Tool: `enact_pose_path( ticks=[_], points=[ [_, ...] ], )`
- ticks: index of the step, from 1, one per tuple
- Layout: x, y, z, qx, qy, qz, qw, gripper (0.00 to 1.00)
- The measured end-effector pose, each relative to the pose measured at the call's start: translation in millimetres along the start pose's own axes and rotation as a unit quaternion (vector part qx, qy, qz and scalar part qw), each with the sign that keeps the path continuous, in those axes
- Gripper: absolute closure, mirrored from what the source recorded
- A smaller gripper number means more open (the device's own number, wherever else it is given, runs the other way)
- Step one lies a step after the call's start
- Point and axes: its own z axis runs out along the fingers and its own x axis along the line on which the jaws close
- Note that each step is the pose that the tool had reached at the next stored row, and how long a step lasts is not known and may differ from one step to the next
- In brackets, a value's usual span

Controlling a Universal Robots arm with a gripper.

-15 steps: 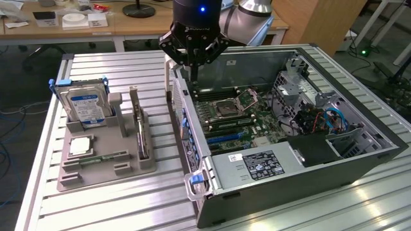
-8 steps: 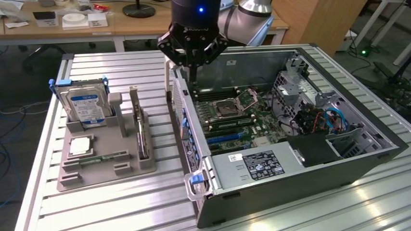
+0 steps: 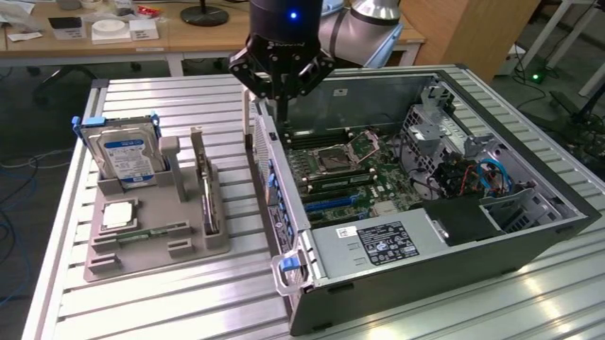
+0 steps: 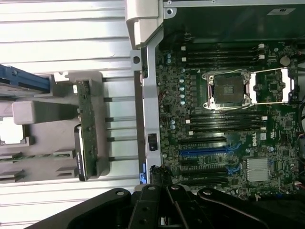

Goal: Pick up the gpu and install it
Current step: 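Reach for the gpu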

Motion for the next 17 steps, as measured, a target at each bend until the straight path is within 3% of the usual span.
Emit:
enact_pose_path(
  ticks=[17],
  points=[
    [6.9, -5.1, -0.4, 0.0000, 0.0000, 0.000, 1.0000, 0.90]
  ],
)
